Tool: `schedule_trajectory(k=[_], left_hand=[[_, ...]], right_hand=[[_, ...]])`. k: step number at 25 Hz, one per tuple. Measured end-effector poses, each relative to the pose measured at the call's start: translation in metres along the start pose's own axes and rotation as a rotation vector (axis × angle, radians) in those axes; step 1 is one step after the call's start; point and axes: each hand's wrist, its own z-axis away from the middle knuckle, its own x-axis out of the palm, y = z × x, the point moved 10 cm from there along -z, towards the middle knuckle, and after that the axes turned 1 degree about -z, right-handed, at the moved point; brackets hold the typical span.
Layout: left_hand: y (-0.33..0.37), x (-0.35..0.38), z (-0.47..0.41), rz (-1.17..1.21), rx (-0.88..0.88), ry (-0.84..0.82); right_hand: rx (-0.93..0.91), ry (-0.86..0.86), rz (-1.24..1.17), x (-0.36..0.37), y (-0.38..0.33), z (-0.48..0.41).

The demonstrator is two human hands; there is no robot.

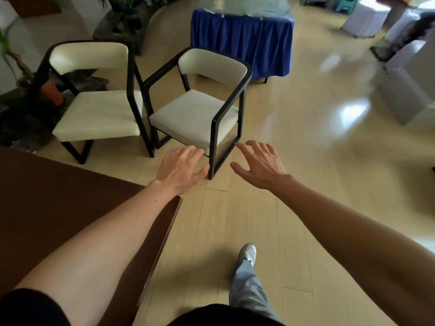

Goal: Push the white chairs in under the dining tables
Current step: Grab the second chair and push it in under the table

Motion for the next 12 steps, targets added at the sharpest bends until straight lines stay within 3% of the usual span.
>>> schedule_trajectory(k=[12], left_hand=[[0.024, 0.017, -0.268, 0.014, -0.087, -0.006]], right_hand=[[0.002, -0.02, -0.058, -0.015, 0.202, -0.18]])
